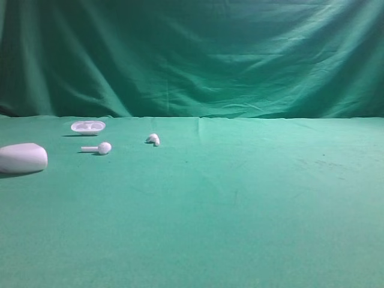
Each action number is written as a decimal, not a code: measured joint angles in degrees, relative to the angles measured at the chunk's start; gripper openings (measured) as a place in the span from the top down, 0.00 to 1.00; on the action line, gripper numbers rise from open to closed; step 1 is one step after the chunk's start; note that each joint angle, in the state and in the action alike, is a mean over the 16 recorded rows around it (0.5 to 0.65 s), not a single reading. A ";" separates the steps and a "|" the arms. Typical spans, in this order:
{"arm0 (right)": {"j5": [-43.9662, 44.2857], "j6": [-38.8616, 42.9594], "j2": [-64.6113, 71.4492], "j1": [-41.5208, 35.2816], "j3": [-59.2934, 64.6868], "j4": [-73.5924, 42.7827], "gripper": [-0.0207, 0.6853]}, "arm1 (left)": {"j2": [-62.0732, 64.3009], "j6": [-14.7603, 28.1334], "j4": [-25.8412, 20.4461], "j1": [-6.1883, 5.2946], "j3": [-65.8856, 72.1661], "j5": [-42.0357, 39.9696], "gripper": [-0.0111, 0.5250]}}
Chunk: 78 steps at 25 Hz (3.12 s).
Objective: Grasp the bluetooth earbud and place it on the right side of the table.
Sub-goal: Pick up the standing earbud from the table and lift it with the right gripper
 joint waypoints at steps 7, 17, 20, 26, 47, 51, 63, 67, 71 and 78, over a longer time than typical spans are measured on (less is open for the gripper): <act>0.00 0.00 0.00 0.00 0.00 0.00 0.97 | 0.00 0.00 0.00 0.00 0.00 0.00 0.98; 0.00 0.00 0.00 0.00 0.00 -0.01 0.97 | 0.00 0.00 0.00 0.00 0.00 0.00 0.98; -0.18 0.05 0.00 0.00 0.00 -0.04 0.97 | 0.00 0.00 0.00 0.00 0.00 0.00 0.98; -4.74 1.37 0.00 0.00 0.01 1.77 0.97 | 0.00 0.00 0.00 0.00 0.00 0.00 0.98; 5.92 2.86 21.83 0.00 -20.87 8.02 0.97 | 0.00 0.00 0.00 0.00 0.00 0.00 0.98; 14.81 -2.14 32.69 0.01 -26.93 10.20 0.97 | 0.00 0.00 0.00 0.00 0.00 0.00 0.98; 25.15 -15.66 63.96 8.30 -47.28 15.08 0.97 | 0.00 0.00 0.00 0.00 0.00 0.00 0.98; 27.29 -13.20 74.33 14.77 -56.77 11.35 0.97 | 0.00 0.00 0.00 0.00 0.00 0.00 0.98; 29.12 -9.75 84.61 21.38 -66.73 6.22 0.97 | 0.00 0.00 0.00 0.00 0.00 0.00 0.98; 31.24 -5.02 101.81 28.55 -83.81 -0.27 0.89 | 0.00 0.00 0.00 0.00 0.00 0.00 0.98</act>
